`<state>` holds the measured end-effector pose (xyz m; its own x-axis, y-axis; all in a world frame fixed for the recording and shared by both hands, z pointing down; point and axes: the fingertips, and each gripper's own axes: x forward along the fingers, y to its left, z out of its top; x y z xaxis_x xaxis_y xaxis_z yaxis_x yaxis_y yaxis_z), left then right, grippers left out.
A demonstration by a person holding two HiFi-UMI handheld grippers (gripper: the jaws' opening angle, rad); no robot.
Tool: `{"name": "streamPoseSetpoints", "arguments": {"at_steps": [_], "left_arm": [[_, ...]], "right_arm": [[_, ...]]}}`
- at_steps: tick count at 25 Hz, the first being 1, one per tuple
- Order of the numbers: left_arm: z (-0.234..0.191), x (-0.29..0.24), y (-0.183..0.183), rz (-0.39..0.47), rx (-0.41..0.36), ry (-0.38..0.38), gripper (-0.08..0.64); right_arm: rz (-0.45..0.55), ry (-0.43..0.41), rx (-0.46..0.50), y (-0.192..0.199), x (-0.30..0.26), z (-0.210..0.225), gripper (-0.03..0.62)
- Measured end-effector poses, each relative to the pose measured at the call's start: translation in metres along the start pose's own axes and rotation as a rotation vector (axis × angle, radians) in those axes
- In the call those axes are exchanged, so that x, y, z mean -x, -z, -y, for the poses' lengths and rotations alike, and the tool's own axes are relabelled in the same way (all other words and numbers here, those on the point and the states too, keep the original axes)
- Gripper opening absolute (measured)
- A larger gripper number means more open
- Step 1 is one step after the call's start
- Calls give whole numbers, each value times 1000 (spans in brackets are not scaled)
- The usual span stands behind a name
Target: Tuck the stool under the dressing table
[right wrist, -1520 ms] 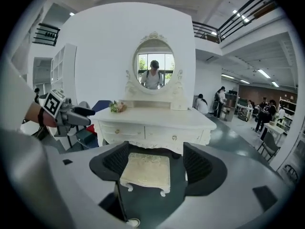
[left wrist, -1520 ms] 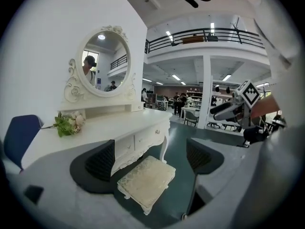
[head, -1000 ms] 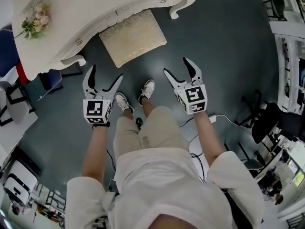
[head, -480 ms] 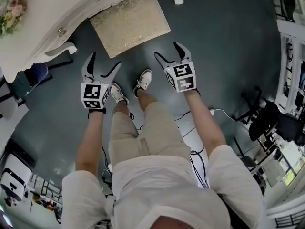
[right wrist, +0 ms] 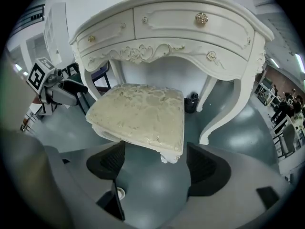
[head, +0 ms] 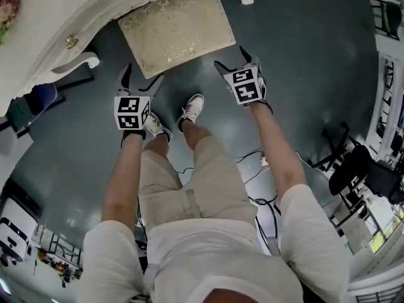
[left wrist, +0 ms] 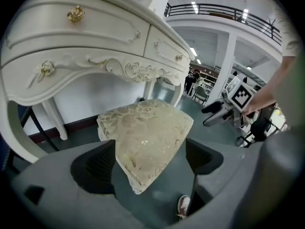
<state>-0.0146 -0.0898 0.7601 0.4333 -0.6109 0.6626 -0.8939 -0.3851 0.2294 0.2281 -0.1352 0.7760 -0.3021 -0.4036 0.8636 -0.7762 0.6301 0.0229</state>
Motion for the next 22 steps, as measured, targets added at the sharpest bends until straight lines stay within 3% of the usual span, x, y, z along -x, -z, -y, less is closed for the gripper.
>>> {"name": "streamPoseSetpoints", "arguments": {"at_steps": [8,16,22], "left_arm": [[-10,-27,71,-164,-76,-26,473],[-9,-51,79,-167,-80,-52,476],[-14,-60,81,-148,-54,-75,474]], "right_arm": [[-77,1,143,12,-42,11,398],[-123,28,227,20,-72,18,393],[-79,55,148,15,-78,18,375]]}}
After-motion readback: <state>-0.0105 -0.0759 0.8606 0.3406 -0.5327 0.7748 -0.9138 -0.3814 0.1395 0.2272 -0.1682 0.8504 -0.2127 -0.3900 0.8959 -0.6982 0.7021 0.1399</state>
